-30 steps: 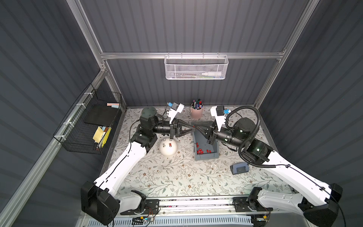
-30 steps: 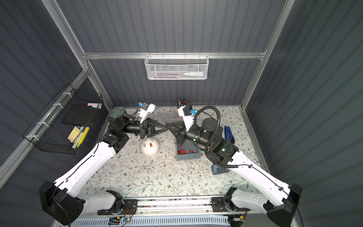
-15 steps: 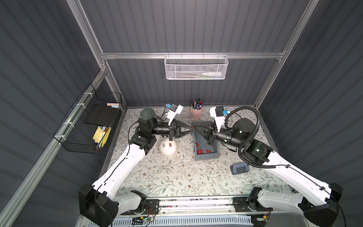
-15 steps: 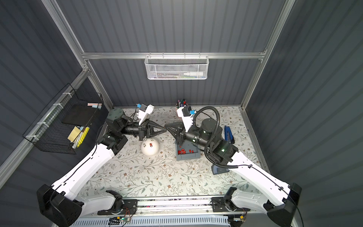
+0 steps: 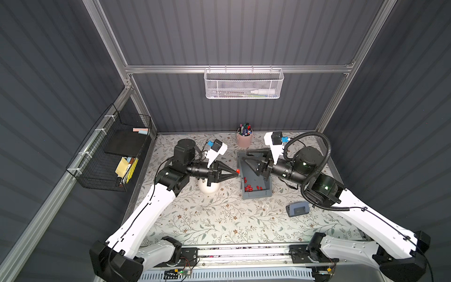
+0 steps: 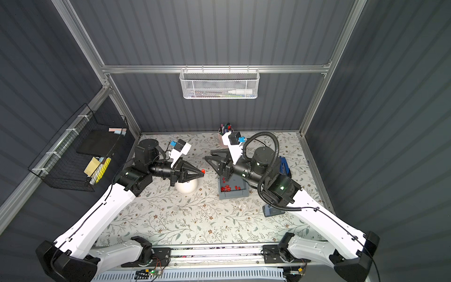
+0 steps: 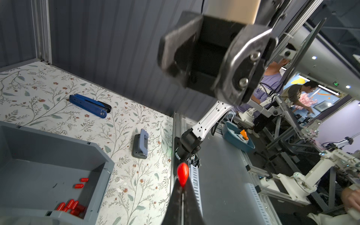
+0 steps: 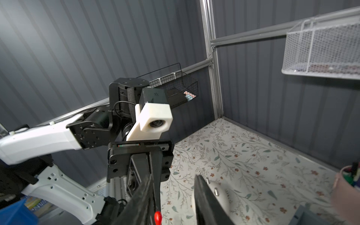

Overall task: Cover the protruding screws with screw protection sleeves
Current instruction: Pick up the screw protection sleeve from the storage box.

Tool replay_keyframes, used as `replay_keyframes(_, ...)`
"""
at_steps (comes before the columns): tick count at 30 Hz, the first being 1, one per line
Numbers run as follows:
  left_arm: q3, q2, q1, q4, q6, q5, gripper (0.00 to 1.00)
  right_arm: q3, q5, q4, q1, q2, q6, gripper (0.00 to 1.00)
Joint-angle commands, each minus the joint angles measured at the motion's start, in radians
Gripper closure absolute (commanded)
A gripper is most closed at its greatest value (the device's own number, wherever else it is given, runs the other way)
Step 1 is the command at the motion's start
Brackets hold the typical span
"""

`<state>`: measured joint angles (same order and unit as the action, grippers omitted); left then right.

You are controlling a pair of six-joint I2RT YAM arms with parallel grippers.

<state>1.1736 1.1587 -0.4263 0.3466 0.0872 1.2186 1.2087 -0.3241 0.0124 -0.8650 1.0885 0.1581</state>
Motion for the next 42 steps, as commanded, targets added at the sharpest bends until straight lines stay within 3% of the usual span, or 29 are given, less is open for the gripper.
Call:
replay_keyframes(1,0.052,-0.043,-0.007,0.221,-0.207,-0.052,1.0,0.071,-0.063,0.14,-0.003,0.019,-0.089,0.69)
replay_keyframes(5,0.046,-0.07,-0.008,0.293,-0.293,-0.131,1.0,0.123,-0.092,0.25,-0.003,0.055,-0.133,0.71)
replay_keyframes(10,0.048,-0.083,-0.008,0.348,-0.343,-0.144,1.0,0.18,-0.124,0.346,-0.009,0.105,-0.168,0.74)
replay_keyframes(42,0.051,-0.1,-0.008,0.375,-0.374,-0.172,1.0,0.21,-0.221,0.425,-0.06,0.192,-0.221,0.74)
